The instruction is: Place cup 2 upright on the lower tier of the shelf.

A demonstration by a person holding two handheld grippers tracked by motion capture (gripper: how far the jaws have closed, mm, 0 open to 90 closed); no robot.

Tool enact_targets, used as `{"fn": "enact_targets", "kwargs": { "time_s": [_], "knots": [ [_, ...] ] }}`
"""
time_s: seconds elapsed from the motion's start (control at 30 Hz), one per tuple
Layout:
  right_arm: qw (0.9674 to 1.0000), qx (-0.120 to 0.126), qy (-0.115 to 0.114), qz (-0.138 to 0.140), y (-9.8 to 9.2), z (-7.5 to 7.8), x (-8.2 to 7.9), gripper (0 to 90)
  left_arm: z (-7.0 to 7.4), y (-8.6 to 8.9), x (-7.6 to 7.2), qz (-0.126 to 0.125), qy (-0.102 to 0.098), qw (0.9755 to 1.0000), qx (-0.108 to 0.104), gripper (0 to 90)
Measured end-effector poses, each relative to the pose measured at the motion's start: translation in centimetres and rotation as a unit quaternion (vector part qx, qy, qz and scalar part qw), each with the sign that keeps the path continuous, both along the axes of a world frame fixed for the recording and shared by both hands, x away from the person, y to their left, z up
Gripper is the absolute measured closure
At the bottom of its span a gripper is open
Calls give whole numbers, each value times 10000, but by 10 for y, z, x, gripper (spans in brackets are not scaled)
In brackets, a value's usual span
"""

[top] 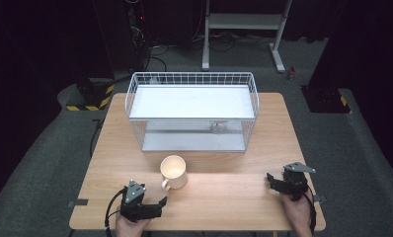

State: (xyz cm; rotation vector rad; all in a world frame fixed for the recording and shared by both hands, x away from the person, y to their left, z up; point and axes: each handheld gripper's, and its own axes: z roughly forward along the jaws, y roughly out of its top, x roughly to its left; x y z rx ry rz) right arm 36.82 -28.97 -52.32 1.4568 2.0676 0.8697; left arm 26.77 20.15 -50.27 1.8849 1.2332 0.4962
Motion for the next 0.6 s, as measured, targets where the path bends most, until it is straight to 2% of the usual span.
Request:
{"fn": "enact_targets", "kwargs": {
  "time_s": [0.13, 0.27, 0.33, 0.47, 0.6],
  "knots": [
    [10000, 0, 2, 1, 0, 0, 0, 252, 0, -9, 2, -73, 29, 10000, -5, 43],
    [10000, 4, -5, 4, 0, 0, 0, 252, -1, -14, 6, -123, 32, 9998, 164, 44],
    [10000, -1, -9, 12, 0, 0, 0, 252, -1, -16, 8, -62, 18, 9999, 88, 44],
    [10000, 0, -8, 13, 0, 0, 0, 250, 1, -20, 11, -62, -46, 9999, 134, 44],
    [10000, -1, -5, 20, 0, 0, 0, 250, 2, -25, 16, -100, -17, 9999, 92, 44]
  ]
}}
